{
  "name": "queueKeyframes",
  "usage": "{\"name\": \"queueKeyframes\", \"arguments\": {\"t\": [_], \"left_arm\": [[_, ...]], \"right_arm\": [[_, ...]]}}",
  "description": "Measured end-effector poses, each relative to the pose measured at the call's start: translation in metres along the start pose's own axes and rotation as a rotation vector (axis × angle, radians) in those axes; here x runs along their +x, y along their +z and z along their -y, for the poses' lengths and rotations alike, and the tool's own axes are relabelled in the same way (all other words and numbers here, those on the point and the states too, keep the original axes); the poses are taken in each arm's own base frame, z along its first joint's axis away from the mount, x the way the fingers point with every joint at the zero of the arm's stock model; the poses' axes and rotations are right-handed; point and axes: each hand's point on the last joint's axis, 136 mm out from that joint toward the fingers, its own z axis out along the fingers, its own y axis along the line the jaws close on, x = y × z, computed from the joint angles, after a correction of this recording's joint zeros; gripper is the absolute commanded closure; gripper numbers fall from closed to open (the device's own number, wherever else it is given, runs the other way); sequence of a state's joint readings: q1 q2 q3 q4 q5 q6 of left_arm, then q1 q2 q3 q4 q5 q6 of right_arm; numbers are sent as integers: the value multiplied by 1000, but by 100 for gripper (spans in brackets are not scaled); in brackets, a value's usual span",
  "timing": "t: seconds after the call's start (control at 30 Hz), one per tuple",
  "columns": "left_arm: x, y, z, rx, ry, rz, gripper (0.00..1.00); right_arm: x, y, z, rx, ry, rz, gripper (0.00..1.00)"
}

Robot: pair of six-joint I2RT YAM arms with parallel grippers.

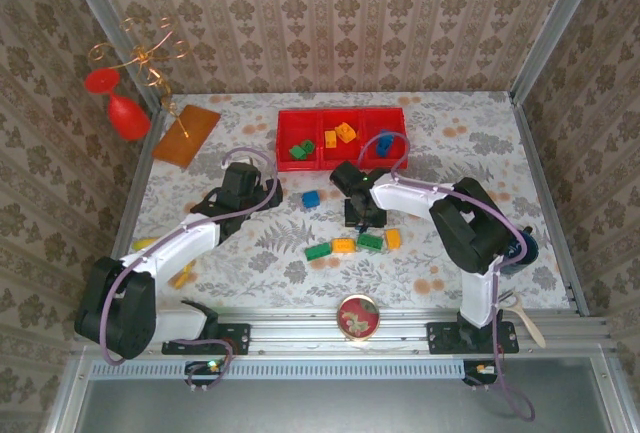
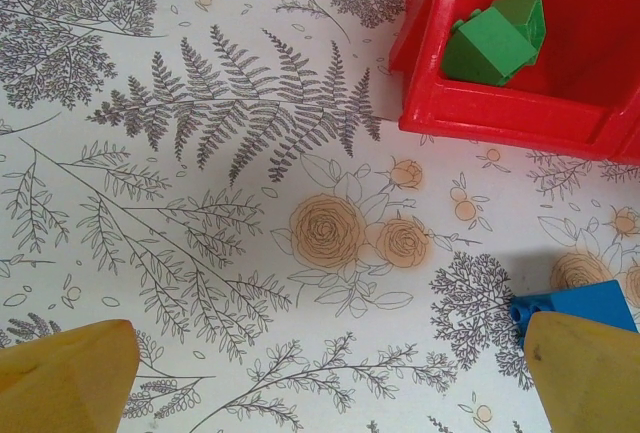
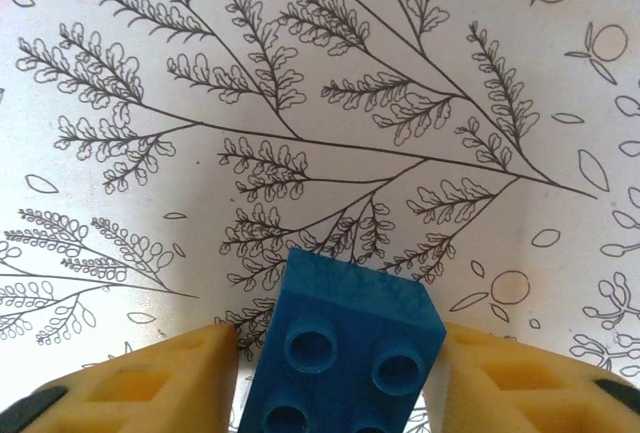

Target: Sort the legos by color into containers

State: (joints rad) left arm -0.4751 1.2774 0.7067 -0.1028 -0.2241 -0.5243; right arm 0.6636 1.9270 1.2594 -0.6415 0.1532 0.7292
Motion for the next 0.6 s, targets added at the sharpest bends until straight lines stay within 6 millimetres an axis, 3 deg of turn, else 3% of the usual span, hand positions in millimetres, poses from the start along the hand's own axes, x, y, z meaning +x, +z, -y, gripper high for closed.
{"name": "queueKeyframes", "arguments": {"t": [0.27, 0.6], "left_arm": [[0, 0, 0, 3, -1, -2, 0], [0, 0, -1, 5, -4, -4, 0]], "right_arm": [[-2, -1, 0, 1, -10, 2, 72], [-19, -8, 4, 0, -2, 49, 77]]}}
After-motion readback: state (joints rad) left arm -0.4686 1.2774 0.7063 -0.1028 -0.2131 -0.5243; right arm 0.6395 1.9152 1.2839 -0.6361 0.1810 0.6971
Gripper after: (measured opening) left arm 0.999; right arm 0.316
